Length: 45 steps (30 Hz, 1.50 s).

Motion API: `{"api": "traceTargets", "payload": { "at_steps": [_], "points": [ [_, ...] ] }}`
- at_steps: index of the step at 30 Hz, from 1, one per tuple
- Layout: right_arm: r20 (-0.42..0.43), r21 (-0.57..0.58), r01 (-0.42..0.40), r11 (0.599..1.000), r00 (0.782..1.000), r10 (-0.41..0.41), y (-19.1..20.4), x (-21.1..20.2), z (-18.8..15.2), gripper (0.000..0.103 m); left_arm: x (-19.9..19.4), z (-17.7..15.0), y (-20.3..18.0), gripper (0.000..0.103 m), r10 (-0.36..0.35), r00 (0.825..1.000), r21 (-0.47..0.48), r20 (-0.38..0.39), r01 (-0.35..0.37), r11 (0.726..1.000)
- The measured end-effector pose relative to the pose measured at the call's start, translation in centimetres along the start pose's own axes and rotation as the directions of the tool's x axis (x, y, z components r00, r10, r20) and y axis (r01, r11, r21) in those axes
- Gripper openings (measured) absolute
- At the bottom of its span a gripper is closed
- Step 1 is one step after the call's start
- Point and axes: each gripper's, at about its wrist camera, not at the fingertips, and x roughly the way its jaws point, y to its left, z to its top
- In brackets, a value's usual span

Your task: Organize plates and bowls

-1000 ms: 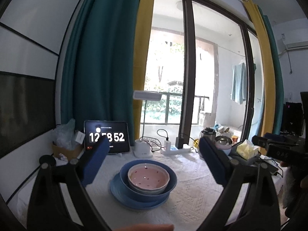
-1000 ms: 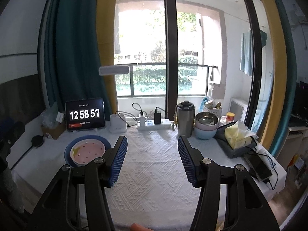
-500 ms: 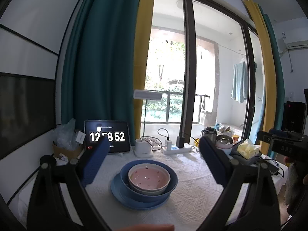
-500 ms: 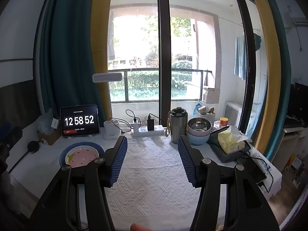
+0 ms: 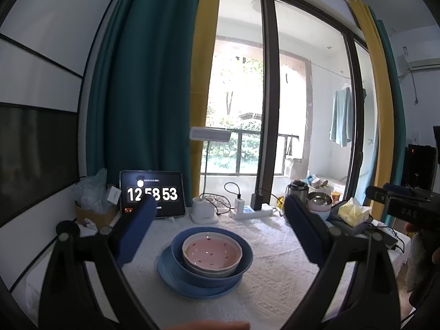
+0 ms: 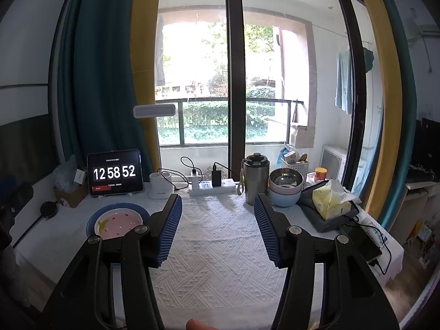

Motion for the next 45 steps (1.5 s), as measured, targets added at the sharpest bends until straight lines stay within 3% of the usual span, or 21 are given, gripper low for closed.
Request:
{"api": "traceTargets", "payload": {
  "at_steps": [45],
  "points": [
    [-0.001, 0.007, 0.002, 1.0, 1.0, -0.002, 0.05, -0.1, 0.1, 0.058, -0.26, -0.01, -0.22, 0.095, 0.001, 1.0, 0.0, 0.0, -0.001, 1.0]
  ]
}}
